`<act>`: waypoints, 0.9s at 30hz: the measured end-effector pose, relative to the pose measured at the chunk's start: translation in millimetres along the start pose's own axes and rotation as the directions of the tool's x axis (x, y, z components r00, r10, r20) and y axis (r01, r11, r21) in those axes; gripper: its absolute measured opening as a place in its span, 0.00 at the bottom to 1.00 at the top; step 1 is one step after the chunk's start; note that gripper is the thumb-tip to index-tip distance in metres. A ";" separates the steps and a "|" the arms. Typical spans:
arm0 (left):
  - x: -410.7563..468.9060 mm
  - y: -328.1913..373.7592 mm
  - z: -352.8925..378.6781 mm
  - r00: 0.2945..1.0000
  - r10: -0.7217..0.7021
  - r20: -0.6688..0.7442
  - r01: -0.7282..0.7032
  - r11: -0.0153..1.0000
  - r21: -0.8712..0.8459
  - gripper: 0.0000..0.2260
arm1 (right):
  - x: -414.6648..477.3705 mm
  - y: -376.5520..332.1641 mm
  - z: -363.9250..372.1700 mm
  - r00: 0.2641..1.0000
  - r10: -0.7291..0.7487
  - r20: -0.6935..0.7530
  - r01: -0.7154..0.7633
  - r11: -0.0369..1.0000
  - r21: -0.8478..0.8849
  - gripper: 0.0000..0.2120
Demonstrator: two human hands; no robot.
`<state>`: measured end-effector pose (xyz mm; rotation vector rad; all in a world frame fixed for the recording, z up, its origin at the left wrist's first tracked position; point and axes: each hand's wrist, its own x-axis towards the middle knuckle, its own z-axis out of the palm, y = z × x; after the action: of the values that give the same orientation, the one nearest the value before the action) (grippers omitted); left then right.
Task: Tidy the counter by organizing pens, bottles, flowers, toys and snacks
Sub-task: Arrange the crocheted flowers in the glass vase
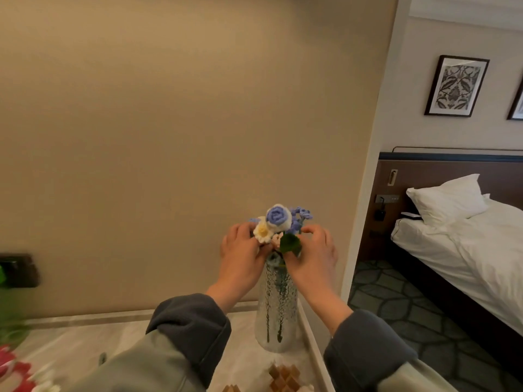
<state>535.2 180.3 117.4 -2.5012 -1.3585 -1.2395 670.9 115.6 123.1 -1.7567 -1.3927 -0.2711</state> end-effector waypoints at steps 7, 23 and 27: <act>-24.3 -2.8 12.9 1.000 -0.008 -0.003 0.007 0.996 -0.094 0.19 | -17.8 8.6 16.2 1.000 -0.002 -0.025 0.002 1.000 -0.015 0.08; -94.1 -30.1 -16.8 0.960 -0.251 0.121 0.278 0.827 -0.488 0.10 | -86.2 -18.7 16.6 0.936 -0.060 -0.347 0.211 0.884 0.417 0.09; -125.1 -46.9 -30.8 0.927 -0.344 0.148 0.371 0.784 -0.498 0.09 | -109.6 -51.3 28.3 0.957 -0.175 -0.233 0.276 0.796 0.538 0.06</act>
<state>444.8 111.2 41.0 -2.6879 -1.7807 -1.8555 577.9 60.9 61.4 -1.0492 -1.3781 -0.1108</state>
